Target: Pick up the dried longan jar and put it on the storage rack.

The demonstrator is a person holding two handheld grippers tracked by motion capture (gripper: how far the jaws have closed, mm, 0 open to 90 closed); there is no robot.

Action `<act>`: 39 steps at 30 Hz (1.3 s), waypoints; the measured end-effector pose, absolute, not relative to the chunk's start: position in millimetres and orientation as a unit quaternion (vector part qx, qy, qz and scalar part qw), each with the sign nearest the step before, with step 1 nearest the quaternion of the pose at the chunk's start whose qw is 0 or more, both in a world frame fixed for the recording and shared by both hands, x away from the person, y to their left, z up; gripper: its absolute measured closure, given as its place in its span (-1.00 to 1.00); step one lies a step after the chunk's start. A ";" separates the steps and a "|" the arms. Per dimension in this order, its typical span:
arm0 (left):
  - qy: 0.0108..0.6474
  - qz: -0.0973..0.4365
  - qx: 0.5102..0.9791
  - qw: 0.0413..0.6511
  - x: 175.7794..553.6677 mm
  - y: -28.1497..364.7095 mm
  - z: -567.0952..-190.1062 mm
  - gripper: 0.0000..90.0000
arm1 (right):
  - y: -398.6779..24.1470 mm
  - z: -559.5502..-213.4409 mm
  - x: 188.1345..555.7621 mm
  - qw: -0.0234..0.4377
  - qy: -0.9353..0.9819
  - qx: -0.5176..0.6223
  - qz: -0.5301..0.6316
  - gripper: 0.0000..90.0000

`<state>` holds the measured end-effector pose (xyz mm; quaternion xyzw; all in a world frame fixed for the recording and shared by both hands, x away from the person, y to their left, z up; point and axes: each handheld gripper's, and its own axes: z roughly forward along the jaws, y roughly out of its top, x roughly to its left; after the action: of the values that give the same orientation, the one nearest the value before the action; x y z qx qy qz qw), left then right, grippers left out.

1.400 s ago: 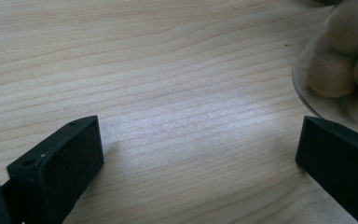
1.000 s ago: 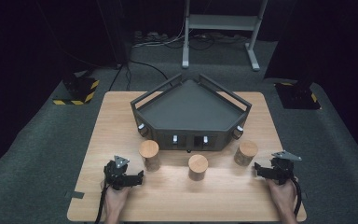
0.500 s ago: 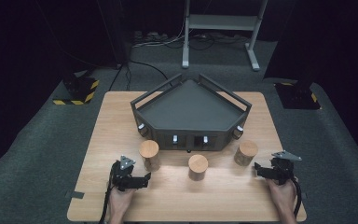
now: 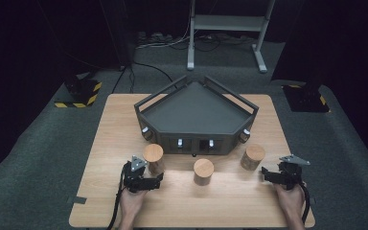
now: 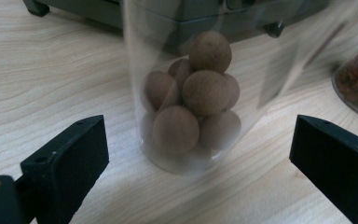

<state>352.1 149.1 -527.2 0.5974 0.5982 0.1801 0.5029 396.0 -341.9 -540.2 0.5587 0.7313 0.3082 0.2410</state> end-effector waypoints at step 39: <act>0.582 0.227 0.571 0.533 373.5 132.2 -515.2 -0.47 | -341.8 -540.2 395.7 0.241 0.731 0.559 0.308 -0.86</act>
<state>373.5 132.2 -515.2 0.5715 0.5816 0.2270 0.5326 395.7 -341.8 -540.2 0.5592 0.7308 0.3082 0.2412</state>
